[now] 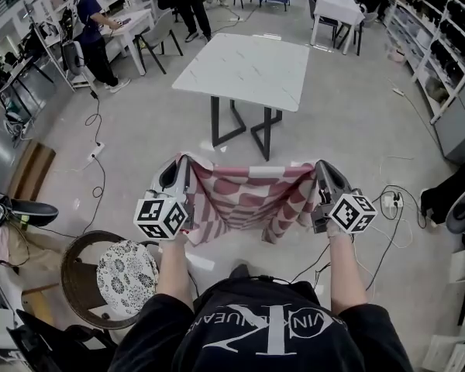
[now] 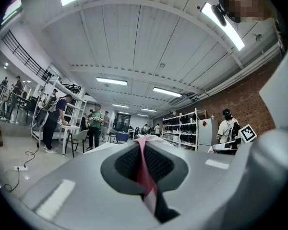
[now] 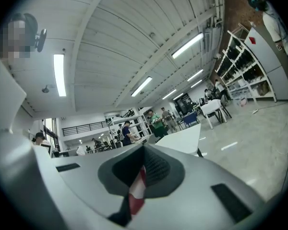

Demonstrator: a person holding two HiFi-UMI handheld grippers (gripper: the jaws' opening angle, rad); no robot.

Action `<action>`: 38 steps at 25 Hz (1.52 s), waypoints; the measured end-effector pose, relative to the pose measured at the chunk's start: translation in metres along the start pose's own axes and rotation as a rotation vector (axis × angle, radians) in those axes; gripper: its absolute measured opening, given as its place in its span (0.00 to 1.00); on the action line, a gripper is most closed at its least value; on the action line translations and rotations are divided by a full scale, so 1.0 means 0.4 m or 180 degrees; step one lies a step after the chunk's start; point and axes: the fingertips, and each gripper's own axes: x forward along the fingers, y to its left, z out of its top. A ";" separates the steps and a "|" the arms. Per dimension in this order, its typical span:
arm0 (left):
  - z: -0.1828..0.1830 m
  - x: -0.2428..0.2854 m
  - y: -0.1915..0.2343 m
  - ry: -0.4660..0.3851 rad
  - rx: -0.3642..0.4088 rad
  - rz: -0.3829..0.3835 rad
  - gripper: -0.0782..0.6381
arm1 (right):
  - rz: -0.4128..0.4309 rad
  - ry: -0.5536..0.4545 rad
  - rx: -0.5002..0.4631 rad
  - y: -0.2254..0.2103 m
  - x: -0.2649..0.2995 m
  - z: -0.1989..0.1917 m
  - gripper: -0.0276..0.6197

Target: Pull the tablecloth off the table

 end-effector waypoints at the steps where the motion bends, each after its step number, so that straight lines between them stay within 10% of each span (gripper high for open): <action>1: 0.001 -0.003 -0.001 -0.0012 -0.0024 0.0014 0.12 | 0.0006 0.0006 -0.0030 0.005 0.000 0.001 0.05; 38: 0.039 0.015 0.007 -0.0186 -0.0265 0.0077 0.12 | 0.0030 -0.0229 0.0103 -0.030 0.044 0.048 0.05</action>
